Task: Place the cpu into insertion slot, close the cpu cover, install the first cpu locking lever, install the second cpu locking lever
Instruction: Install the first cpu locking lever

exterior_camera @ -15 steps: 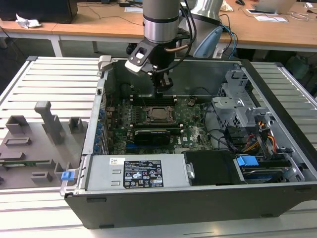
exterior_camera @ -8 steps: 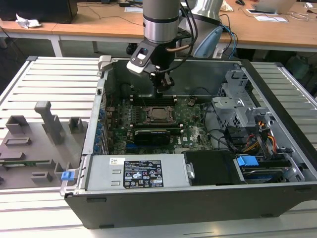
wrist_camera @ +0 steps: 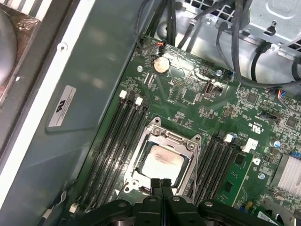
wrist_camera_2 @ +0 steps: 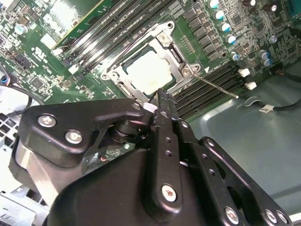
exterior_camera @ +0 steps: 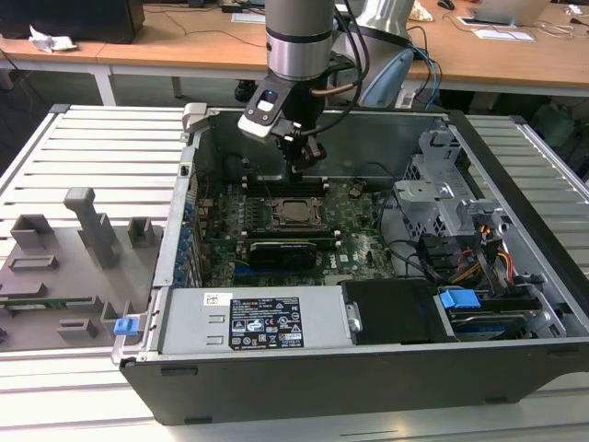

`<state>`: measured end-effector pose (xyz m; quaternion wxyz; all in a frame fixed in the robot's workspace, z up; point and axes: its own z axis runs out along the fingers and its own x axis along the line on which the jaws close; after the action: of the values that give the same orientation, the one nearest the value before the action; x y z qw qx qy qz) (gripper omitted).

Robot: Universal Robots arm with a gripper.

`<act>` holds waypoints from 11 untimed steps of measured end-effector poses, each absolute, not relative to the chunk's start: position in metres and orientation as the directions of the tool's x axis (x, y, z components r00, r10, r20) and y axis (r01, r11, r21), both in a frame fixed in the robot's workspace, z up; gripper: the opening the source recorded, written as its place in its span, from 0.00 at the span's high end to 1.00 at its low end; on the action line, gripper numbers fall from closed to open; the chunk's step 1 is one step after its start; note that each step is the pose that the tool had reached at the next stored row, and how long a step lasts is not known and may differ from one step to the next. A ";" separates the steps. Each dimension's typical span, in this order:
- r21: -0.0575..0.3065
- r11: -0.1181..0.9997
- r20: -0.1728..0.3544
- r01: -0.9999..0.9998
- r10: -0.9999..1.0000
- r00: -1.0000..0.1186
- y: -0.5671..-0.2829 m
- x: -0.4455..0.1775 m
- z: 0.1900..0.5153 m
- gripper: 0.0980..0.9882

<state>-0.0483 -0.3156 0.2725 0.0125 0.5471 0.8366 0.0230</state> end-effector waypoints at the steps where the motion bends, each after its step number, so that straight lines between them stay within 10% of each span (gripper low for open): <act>1: 0.052 0.404 0.004 0.913 0.914 -0.405 -0.316 -0.048 0.273 0.99; 11: 0.052 0.470 0.004 0.881 0.882 -0.471 -0.316 -0.048 0.273 0.99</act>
<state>-0.0483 -0.3156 0.2726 0.0116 0.5142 0.8573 0.0235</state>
